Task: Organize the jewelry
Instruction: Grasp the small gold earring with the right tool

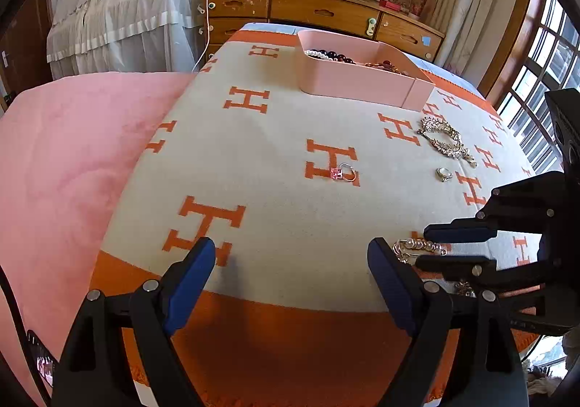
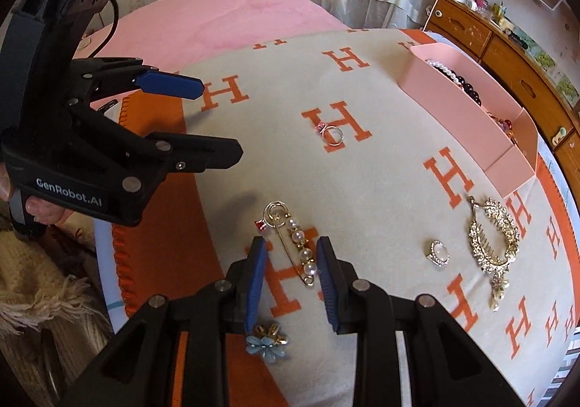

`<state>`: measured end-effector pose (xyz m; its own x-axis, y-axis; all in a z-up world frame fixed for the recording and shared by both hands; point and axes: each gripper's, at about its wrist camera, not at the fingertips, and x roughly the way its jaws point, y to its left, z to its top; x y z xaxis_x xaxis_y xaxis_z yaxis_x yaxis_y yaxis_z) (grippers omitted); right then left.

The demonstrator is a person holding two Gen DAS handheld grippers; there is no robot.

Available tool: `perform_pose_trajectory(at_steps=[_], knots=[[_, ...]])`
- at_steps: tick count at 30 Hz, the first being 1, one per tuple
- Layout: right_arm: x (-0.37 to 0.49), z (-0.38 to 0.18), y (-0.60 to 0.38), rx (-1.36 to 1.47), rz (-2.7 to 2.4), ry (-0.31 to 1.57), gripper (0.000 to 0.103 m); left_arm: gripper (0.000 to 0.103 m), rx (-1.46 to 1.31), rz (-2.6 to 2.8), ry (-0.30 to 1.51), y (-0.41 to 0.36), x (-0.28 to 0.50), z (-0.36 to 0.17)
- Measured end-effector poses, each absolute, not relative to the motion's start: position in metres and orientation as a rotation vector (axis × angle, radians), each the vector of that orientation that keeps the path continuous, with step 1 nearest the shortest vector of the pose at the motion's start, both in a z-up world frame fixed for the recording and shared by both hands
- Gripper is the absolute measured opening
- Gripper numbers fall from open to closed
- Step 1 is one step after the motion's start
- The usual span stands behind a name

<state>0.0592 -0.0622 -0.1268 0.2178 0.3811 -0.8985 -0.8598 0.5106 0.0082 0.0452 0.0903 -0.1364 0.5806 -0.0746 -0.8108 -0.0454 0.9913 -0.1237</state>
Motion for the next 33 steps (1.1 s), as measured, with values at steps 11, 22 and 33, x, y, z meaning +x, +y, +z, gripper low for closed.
perform_pose_trajectory(at_steps=[11,22,33], knots=[[0.072,-0.125,-0.084,-0.369,0.844,1.073,0.011,0.084,-0.121,-0.02,0.943,0.084,0.046,-0.135],[0.082,-0.115,-0.157,-0.035,0.707,1.061,0.001,0.085,-0.074,-0.069,0.927,0.062,0.056,-0.117],[0.084,-0.109,-0.223,0.272,0.556,0.962,0.001,0.085,0.046,-0.221,0.994,-0.016,0.113,-0.123]])
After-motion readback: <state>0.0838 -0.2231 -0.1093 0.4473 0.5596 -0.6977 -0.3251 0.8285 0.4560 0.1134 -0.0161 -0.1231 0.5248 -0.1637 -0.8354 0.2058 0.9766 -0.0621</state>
